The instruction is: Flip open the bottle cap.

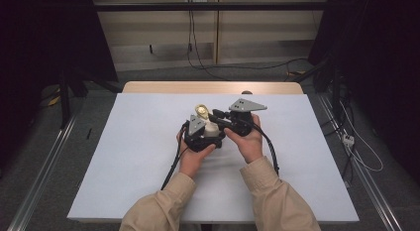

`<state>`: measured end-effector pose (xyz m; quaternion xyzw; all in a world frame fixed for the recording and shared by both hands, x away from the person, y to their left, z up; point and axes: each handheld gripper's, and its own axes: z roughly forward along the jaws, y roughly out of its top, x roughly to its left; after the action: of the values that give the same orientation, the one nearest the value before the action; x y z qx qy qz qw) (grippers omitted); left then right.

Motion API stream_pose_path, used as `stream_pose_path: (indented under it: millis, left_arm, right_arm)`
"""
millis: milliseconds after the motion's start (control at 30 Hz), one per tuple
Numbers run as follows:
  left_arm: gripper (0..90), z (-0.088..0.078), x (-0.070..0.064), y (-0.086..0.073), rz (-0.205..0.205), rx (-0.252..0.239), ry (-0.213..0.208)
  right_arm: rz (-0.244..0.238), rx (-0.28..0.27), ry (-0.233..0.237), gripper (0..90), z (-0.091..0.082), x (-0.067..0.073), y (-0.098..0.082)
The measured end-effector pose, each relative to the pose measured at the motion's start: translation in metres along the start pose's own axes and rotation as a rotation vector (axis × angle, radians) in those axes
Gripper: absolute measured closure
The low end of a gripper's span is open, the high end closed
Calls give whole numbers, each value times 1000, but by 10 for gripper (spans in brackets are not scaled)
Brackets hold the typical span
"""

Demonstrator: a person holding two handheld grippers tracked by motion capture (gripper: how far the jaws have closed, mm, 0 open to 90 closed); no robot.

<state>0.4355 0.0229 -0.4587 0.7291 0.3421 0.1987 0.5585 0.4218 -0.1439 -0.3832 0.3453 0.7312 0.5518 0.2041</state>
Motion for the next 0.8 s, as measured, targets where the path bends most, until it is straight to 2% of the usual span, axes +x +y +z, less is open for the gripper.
stream_pose_path:
  millis: [33,167,233,267,300,333,367,433,500,600,800]
  left_arm:
    - [51,0,0,0,7,3,2]
    - [47,-1,1,0,-14,12,-11]
    - [46,-1,1,0,-12,16,-13]
    - [46,-1,1,0,-4,19,-12]
    - [45,-1,2,0,-10,21,-15]
    - [44,-1,2,0,-12,24,-16]
    - [41,0,2,-1,-27,30,-16]
    - [18,1,0,-2,-13,59,-8]
    - [21,-1,0,-1,2,78,-2]
    - [28,-3,2,-1,2,96,-12]
    - [33,-8,3,-1,9,132,-29]
  right_arm:
    - [2,0,-2,676,-1,0,0]
    - [18,-3,-11,511,-3,-1,0]
    - [21,-12,-14,469,-3,0,-1]
    - [22,-10,-13,417,-3,0,-1]
    - [17,-6,-22,360,-3,0,-1]
    - [11,-3,-28,342,-4,0,-1]
    - [8,-6,-30,326,-4,0,-1]
    - [21,-10,-38,243,-6,-1,-2]
    - [32,-13,-46,226,-9,-3,-3]
    - [35,-22,-62,172,-13,-5,-3]
    - [39,-23,-73,142,-21,-8,-8]
